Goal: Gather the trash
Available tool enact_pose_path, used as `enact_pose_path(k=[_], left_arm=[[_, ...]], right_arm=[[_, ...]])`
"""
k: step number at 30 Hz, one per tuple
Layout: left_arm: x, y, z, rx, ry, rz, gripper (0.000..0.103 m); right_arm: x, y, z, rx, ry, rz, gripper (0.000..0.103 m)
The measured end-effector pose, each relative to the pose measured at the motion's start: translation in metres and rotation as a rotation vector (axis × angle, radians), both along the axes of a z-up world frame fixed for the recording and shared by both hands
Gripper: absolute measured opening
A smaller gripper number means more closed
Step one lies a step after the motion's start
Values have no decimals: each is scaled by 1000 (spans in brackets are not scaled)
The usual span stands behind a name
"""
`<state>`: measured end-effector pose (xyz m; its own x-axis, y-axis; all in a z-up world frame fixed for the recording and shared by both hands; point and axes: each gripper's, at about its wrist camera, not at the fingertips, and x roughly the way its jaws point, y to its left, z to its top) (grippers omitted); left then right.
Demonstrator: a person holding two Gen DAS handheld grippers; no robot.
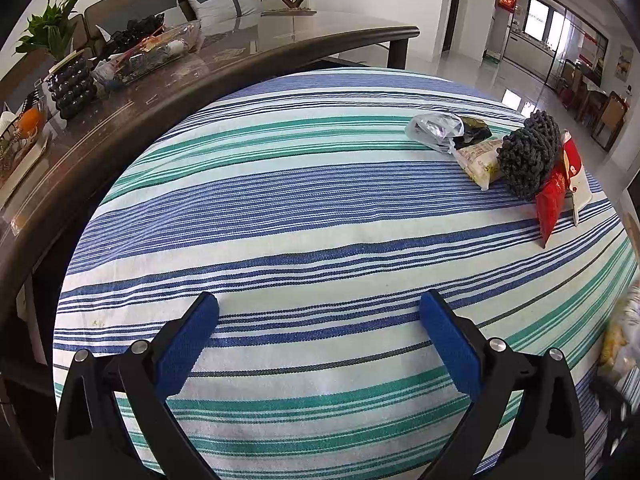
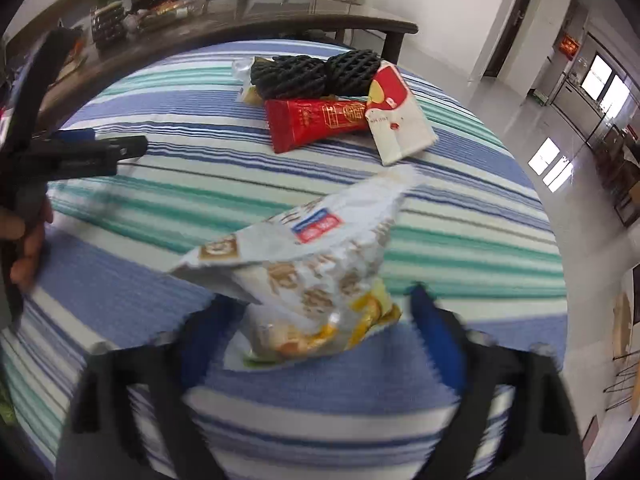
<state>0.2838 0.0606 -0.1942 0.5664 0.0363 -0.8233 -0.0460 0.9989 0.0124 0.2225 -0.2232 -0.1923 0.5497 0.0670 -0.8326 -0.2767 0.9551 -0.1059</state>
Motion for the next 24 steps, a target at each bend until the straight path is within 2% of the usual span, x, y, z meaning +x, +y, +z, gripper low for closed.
enact_pose_path(k=[4, 6, 8, 10, 13, 16, 19, 20, 22, 24], left_arm=[[0, 2, 2, -19, 8, -21, 99], [3, 6, 14, -82, -4, -46, 98], [12, 9, 38, -154, -60, -75, 98], [31, 8, 61, -206, -97, -102, 98], [83, -5, 76, -264, -68, -191, 98], [125, -27, 65, -200, -30, -249, 98], [156, -46, 38, -146, 44, -304, 90], [163, -50, 30, -149, 70, -318, 86], [171, -58, 16, -180, 103, -351, 83], [172, -61, 13, -213, 97, -379, 71]], right_arm=[[-14, 2, -14, 56, 8, -10, 97], [-18, 2, -14, 84, 0, -30, 98], [-19, 0, -15, 96, 6, -36, 98], [-17, -2, -16, 114, 17, -41, 98], [-19, 2, -14, 104, 15, -43, 98], [-20, 1, -15, 105, 15, -44, 98], [-20, 1, -14, 105, 15, -44, 98], [-20, 1, -14, 104, 15, -44, 98], [-20, 1, -14, 106, 15, -44, 98], [-20, 1, -15, 106, 15, -44, 98]])
